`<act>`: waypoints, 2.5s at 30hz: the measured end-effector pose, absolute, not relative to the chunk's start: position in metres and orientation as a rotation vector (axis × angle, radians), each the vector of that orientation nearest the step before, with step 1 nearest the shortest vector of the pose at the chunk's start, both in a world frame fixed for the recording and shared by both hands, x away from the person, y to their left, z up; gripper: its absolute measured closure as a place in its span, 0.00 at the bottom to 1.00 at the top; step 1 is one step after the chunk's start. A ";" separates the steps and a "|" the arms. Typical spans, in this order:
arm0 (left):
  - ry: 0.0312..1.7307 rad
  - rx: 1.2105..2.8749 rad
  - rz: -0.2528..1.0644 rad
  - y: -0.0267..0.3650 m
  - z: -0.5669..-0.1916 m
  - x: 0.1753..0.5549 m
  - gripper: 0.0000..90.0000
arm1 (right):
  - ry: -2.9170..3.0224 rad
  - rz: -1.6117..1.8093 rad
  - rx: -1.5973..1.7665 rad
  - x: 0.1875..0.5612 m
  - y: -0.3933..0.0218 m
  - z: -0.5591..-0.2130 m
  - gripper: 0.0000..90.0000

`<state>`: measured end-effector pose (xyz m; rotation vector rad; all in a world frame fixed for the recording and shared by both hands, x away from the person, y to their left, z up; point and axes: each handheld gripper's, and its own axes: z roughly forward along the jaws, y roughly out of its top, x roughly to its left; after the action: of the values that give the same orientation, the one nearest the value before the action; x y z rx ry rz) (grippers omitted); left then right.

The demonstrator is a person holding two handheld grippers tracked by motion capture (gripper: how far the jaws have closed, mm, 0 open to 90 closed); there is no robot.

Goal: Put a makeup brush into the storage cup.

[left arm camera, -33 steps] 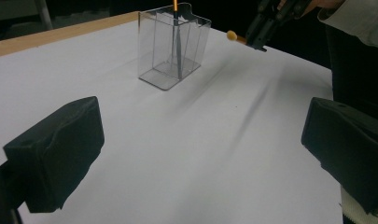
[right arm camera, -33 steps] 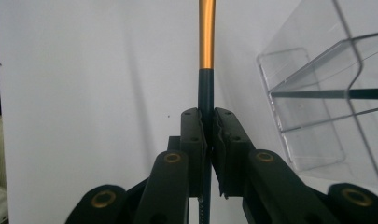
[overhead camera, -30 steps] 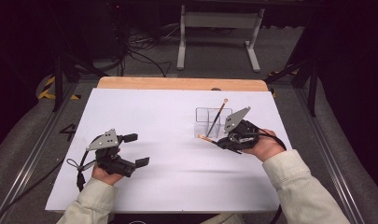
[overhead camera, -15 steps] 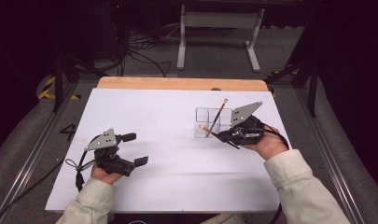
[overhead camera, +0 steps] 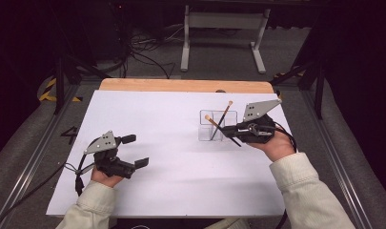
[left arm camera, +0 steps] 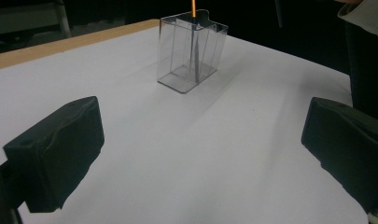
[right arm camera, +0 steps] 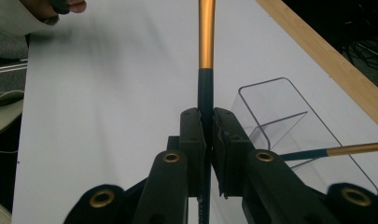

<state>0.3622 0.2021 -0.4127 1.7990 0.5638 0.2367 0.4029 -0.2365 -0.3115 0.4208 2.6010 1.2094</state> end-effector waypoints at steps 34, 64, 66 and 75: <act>0.581 1.763 0.254 0.207 -0.414 0.363 0.00 | 2.261 1.570 0.523 0.409 -0.242 -0.312 0.93; 0.588 1.750 0.236 0.207 -0.415 0.363 0.00 | 2.094 1.620 0.697 0.439 -0.238 -0.319 0.93; 0.590 1.749 0.235 0.208 -0.415 0.363 0.00 | 2.092 1.619 0.699 0.440 -0.237 -0.320 0.93; 0.593 1.747 0.231 0.208 -0.415 0.364 0.00 | 2.067 1.586 0.755 0.455 -0.230 -0.326 0.93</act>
<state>0.3638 0.2085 -0.4151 1.7474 0.5929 0.2310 0.4553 -0.2302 -0.3264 0.7552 2.0666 1.5865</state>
